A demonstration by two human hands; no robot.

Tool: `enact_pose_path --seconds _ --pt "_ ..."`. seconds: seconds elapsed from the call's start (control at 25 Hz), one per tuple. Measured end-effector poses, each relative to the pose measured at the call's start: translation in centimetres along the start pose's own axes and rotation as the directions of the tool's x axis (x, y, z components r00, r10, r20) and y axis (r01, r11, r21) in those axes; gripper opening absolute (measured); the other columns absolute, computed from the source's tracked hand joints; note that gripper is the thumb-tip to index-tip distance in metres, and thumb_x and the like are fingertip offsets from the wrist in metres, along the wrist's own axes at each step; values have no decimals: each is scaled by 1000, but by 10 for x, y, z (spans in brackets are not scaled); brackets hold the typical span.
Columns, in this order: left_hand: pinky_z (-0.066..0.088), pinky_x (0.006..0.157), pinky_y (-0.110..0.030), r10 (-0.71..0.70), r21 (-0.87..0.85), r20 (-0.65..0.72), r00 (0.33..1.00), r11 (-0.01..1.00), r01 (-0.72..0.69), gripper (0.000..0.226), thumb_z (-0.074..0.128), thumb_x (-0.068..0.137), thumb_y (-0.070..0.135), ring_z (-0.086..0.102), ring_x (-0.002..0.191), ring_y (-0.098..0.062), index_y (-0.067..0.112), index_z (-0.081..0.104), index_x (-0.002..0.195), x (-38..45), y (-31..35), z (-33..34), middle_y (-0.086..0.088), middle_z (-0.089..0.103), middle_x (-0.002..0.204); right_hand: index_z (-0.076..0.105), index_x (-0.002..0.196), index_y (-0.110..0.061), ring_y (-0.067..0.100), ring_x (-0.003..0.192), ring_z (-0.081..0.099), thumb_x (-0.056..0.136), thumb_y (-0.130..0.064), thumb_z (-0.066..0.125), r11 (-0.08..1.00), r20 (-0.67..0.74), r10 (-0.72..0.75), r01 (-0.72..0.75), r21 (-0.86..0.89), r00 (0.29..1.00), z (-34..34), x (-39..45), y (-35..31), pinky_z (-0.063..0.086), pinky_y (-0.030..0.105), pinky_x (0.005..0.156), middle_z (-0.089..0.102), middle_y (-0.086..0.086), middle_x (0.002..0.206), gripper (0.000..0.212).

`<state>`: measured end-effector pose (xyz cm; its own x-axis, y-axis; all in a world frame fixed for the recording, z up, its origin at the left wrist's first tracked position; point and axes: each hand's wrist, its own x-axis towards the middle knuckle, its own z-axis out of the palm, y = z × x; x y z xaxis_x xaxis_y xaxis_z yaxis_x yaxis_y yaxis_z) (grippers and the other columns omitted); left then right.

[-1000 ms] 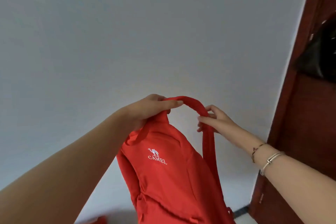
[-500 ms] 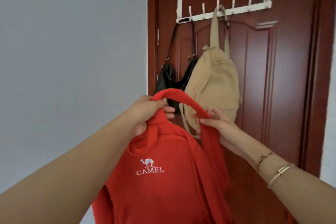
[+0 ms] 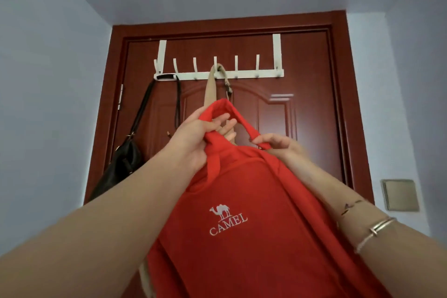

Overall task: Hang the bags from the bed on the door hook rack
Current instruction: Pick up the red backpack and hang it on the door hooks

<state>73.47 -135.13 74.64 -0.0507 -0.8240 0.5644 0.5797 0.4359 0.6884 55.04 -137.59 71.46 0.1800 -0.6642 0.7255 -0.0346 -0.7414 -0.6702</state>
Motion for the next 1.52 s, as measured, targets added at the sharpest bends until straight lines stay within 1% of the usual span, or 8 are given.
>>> enact_pose_path --seconds 0.2,0.36,0.52,0.64,0.84,0.96,1.16,1.52 --pt "57 77 -29 201 73 163 966 974 -215 57 52 83 -13 65 98 -15 16 54 132 121 -21 10 -8 67 107 66 105 -9 23 109 54 81 18 49 937 -69 -204 174 -304 977 -45 99 22 38 35 104 56 18 126 39" --pt "58 67 -18 361 172 290 886 892 -419 56 63 81 -7 70 66 2 16 55 132 213 -23 21 14 72 78 52 126 4 26 131 42 81 20 52 726 2 -398 316 -611 917 -72 182 38 27 39 116 40 21 142 48" --pt "45 102 -27 472 540 442 762 539 -647 59 64 84 18 54 123 -12 38 45 137 297 -5 39 -2 54 138 44 134 1 25 137 35 88 5 53 750 -76 -401 279 -600 913 -86 271 17 27 35 116 39 16 145 47" --pt "2 117 -46 472 791 458 753 170 -587 58 55 86 41 -7 149 -27 56 30 136 355 16 57 -3 12 162 38 140 -1 21 139 31 85 6 55 667 -97 -509 321 -672 855 -101 320 3 23 24 114 31 12 150 58" --pt "-8 117 -46 529 789 505 681 36 -613 57 49 90 36 -28 143 -30 51 26 140 413 37 94 -11 -2 162 41 138 -7 24 121 51 80 12 47 711 -333 -571 250 -657 750 -121 370 -31 45 23 91 40 14 145 62" --pt "-12 116 -48 506 807 517 691 -19 -590 58 49 89 36 -30 143 -30 52 26 140 423 39 100 -16 -9 161 62 109 -13 25 110 57 76 6 56 579 -299 -681 242 -778 669 -122 372 -21 41 21 80 57 15 123 38" --pt "-17 112 -55 544 852 521 658 -288 -437 62 48 83 25 -13 146 -34 38 31 141 408 0 76 -5 31 155 67 112 -10 32 112 58 84 -13 56 193 -33 -575 96 -976 818 -108 354 12 47 37 93 65 15 118 30" --pt "3 119 -51 562 826 556 612 -457 -330 73 45 88 25 5 147 -31 33 9 151 340 -44 8 -11 21 157 64 118 -17 19 142 29 82 -1 46 531 -160 -506 160 -832 847 -99 301 79 18 16 106 25 8 157 44"
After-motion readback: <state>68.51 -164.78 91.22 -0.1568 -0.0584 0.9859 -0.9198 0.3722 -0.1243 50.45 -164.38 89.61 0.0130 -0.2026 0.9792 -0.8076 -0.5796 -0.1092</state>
